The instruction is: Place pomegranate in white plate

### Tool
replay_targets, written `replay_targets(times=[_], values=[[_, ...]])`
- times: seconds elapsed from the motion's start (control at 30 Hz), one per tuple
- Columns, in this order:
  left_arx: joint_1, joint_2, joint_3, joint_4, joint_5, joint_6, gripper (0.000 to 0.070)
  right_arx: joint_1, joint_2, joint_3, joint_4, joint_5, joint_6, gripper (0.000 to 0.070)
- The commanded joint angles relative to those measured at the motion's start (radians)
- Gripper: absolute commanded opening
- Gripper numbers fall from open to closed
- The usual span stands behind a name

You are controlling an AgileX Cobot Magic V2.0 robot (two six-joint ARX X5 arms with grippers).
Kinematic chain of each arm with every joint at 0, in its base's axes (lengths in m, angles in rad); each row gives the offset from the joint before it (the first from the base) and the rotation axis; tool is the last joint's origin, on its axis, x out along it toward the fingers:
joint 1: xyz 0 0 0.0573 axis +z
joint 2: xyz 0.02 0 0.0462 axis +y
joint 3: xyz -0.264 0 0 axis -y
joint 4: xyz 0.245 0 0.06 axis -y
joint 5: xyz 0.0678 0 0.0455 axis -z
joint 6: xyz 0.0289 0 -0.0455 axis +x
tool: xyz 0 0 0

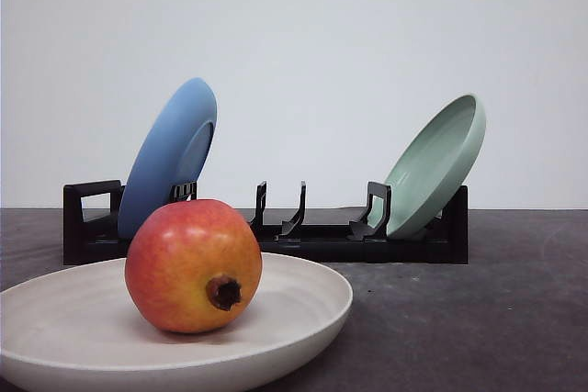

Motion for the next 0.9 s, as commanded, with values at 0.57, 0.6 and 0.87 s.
replay_targets(times=[0.57,0.6,0.87], values=[[0.000,-0.002,-0.009,0.009,0.004,0.000,0.0000,0.009,-0.036,-0.040,-0.125,-0.009,-0.018,0.0012],[0.000,-0.002,-0.009,0.009,0.004,0.000,0.0000,0.009,-0.036,-0.040,-0.125,-0.009,-0.011,0.0012],[0.000,-0.002,-0.009,0.009,0.004,0.000,0.0000,0.009,-0.036,-0.040,-0.114,-0.009,-0.005,0.0012]])
